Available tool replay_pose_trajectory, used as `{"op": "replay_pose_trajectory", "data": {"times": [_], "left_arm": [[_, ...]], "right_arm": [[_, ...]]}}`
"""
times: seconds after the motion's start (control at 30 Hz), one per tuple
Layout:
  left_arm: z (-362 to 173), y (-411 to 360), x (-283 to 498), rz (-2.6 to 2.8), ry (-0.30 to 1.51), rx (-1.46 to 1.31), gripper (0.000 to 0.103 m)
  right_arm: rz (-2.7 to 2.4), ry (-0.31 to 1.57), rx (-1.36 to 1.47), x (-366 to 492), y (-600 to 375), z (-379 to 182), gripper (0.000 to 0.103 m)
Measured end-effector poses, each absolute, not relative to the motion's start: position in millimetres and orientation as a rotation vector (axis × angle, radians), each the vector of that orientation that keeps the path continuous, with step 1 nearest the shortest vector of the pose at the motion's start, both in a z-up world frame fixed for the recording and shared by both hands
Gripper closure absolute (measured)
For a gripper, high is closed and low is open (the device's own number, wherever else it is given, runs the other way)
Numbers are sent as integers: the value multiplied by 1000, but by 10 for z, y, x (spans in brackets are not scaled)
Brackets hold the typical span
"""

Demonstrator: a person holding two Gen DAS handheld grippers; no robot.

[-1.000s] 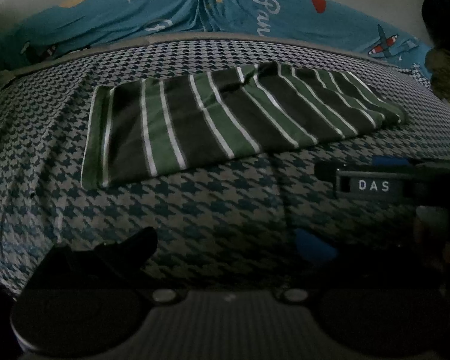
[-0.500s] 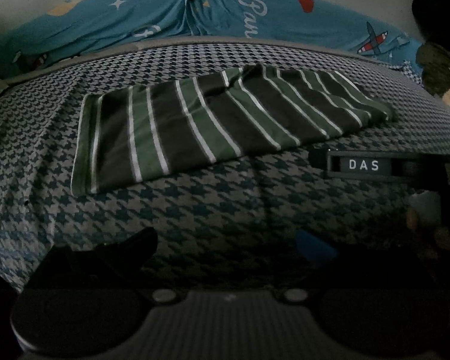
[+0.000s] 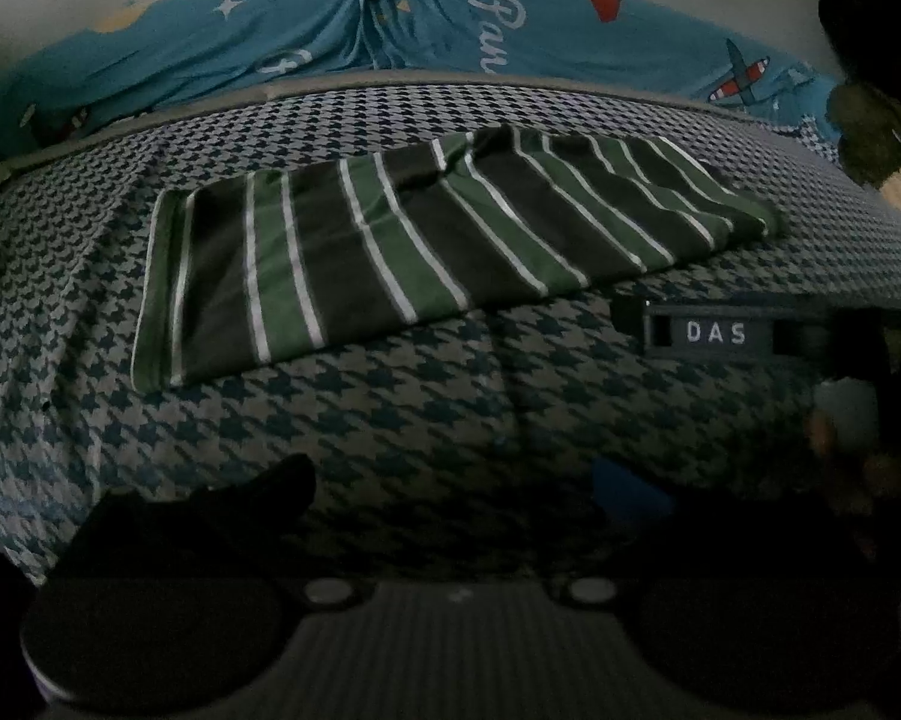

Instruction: Fold clothes

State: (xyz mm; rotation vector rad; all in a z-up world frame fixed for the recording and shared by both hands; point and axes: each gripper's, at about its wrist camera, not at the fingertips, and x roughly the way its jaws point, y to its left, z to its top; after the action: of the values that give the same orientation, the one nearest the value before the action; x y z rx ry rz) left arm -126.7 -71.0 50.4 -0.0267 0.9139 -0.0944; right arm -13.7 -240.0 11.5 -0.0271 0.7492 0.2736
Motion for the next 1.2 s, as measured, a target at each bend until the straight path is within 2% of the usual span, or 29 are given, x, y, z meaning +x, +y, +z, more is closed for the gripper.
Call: {"op": "replay_pose_trajectory", "data": {"times": [0.6, 1.2], "left_arm": [[598, -842, -1314, -124, 902, -3, 0], [725, -956, -1355, -158, 877, 19, 0]], "right_arm": [[197, 798, 51, -113, -2619, 175, 13], [221, 755, 67, -152, -2727, 228, 12]]}}
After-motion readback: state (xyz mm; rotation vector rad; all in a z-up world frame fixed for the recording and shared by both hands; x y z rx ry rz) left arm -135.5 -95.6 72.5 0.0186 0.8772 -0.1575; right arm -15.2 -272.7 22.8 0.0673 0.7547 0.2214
